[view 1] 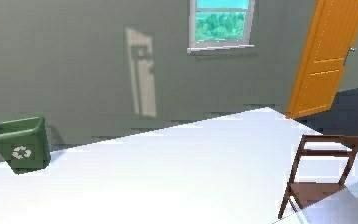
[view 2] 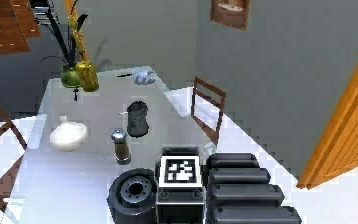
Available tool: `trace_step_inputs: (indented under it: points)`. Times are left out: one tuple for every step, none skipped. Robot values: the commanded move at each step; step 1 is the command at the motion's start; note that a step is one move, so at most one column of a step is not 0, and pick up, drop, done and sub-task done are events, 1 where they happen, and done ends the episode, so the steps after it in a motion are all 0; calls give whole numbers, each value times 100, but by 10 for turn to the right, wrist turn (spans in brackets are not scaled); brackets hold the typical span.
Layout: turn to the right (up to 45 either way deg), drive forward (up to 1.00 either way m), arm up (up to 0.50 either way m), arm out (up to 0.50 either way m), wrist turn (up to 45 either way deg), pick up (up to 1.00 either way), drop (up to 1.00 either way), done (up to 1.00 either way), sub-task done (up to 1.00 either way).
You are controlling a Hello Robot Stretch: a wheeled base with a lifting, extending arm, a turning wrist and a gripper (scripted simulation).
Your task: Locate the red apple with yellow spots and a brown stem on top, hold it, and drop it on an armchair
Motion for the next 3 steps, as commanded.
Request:
trace_step_inputs:
  points:
    - [450,0,0,0,0,0,0,0,0]
    - [450,0,0,0,0,0,0,0,0]
    - [450,0,0,0,0,0,0,0,0]
